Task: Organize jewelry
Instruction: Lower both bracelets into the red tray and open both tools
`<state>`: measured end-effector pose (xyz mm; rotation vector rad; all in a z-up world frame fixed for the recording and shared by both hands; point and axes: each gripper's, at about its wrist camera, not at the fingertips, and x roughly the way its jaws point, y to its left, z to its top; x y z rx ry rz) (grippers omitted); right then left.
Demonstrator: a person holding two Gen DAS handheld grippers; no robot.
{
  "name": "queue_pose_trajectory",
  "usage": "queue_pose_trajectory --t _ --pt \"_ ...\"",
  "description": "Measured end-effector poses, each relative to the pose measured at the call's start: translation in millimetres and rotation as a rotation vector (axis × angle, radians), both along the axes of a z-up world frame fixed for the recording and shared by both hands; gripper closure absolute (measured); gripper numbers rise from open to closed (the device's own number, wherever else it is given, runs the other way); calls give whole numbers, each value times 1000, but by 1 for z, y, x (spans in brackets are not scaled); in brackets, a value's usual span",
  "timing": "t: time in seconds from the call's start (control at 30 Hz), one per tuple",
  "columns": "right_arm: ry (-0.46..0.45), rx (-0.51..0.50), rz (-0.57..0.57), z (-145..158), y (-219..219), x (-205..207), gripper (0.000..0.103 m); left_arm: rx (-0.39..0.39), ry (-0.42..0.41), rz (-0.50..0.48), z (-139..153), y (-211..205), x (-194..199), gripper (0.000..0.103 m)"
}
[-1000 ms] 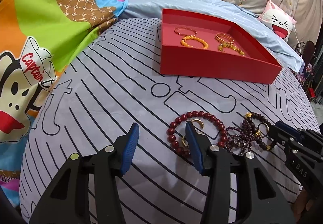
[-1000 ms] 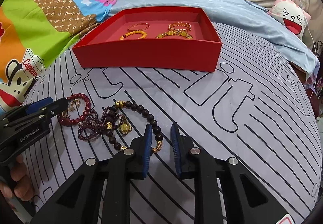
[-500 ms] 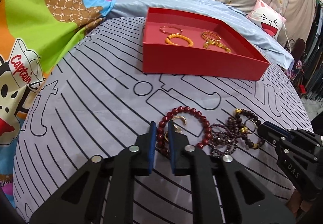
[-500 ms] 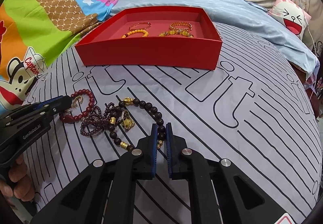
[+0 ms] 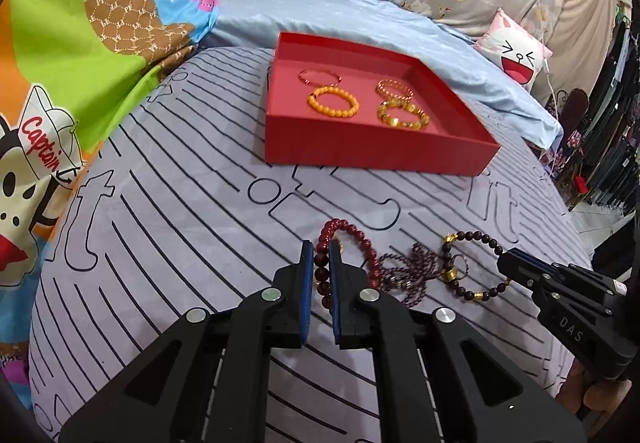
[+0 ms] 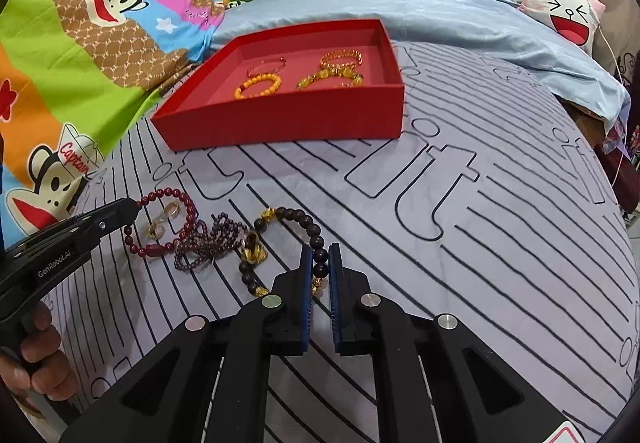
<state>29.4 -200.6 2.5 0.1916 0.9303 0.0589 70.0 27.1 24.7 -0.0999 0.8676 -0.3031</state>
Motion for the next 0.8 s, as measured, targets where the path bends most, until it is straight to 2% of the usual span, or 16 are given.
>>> queue_pose_trajectory --t 0.4,0.63,0.8 --pt "-86 -9 -25 44 -18 5 96 -41 -41 -70 38 -15 3 96" --pt "-163 -17 -23 82 -29 28 96 -53 -101 -116 72 -28 18 96" --pt "-203 -30 -11 99 -27 57 96 -72 -159 -139 102 -40 42 96"
